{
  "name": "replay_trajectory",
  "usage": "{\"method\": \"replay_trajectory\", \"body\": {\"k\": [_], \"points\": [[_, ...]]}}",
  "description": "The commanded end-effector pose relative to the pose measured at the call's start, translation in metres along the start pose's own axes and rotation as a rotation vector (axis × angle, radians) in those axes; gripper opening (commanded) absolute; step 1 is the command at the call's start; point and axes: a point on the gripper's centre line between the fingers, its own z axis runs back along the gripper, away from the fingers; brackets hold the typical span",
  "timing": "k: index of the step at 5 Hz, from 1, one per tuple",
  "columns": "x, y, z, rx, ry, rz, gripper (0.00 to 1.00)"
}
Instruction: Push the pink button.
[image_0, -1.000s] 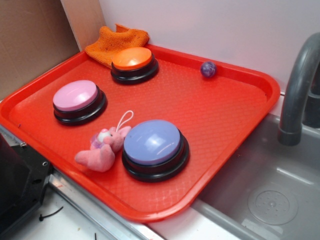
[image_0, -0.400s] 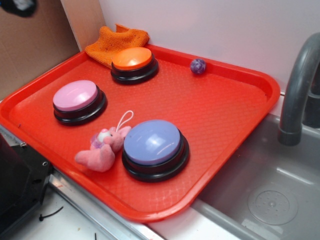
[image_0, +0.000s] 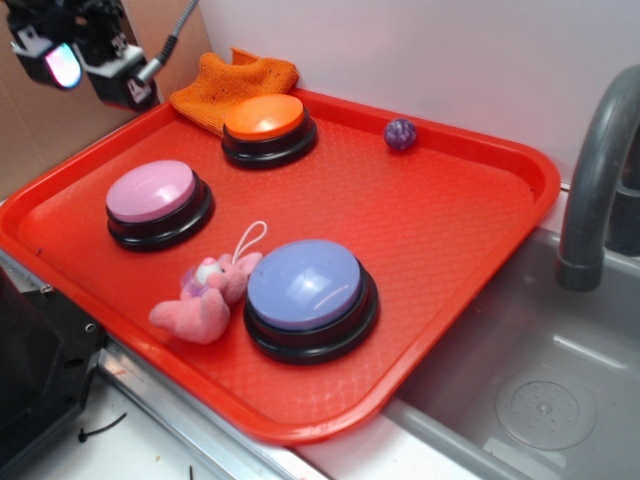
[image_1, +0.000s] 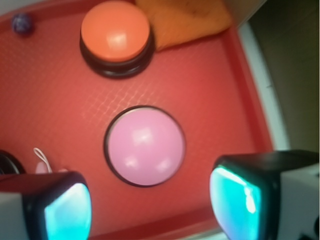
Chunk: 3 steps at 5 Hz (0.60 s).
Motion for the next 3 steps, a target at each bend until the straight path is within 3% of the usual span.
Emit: {"method": "replay_trajectory", "body": {"k": [1,3], "points": [[0.010,-0.005,-0.038,0.032,0.033,-0.036,1.00],[0.016,-0.003,-0.071,0.056,0.096,-0.056,1.00]]}}
